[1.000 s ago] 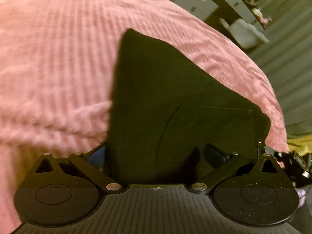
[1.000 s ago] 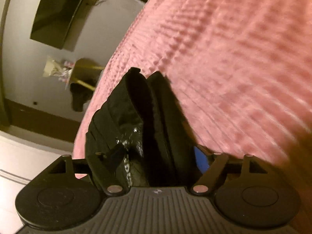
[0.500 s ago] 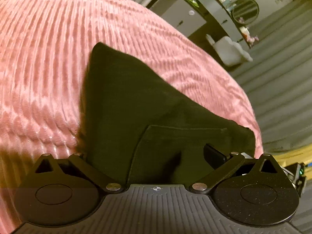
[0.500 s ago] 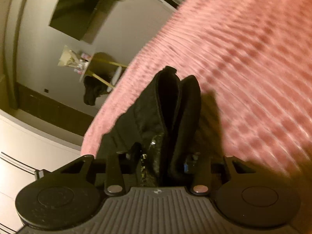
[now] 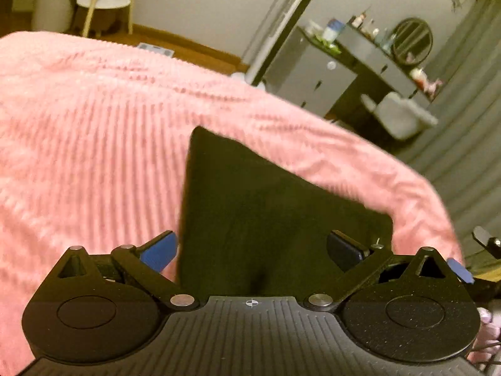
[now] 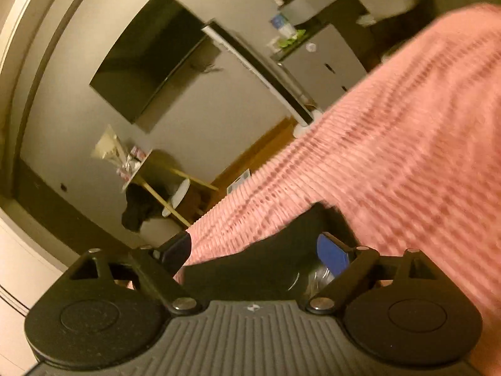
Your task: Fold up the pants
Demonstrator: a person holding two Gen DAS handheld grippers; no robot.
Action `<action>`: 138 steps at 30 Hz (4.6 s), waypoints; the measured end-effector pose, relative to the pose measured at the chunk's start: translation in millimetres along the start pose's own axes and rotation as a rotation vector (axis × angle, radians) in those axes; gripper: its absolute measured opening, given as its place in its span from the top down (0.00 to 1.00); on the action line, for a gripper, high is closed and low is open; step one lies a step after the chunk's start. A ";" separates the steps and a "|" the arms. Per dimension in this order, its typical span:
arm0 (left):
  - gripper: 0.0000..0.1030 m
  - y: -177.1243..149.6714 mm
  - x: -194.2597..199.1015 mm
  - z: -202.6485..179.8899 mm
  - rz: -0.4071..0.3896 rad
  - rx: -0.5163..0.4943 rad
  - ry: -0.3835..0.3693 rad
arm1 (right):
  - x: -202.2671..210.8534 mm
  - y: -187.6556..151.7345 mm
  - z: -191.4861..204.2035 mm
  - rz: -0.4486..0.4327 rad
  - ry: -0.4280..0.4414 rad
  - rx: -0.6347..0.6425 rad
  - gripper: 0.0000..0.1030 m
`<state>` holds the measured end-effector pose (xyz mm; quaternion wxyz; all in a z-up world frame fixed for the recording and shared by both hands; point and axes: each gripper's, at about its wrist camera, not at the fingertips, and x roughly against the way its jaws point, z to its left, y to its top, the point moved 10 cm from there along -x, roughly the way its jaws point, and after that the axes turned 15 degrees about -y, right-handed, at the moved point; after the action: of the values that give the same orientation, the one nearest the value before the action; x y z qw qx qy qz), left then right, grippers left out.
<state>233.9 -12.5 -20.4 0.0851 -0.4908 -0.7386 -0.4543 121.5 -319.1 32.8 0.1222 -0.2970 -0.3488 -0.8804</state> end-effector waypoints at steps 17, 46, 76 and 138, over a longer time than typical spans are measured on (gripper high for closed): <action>0.00 -130.3 20.5 8.1 0.105 0.044 0.137 | -63.6 -106.7 -65.2 0.168 0.051 -0.449 0.35; 0.00 -71.2 73.3 0.7 -0.028 -0.202 0.515 | -16.2 -67.3 -41.5 -0.140 -0.365 0.194 0.46; 0.00 -25.6 -39.2 0.1 0.066 -0.467 0.483 | -78.3 -100.5 32.7 -0.070 -0.483 0.885 0.78; 0.00 -101.3 148.3 -110.8 0.157 -0.301 0.387 | 139.2 -140.1 83.9 0.081 -0.493 0.639 0.04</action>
<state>42.3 -10.7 68.3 0.1858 -0.4577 -0.5924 -0.6364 -11.5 -160.8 90.2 0.1558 -0.4599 -0.6115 -0.6247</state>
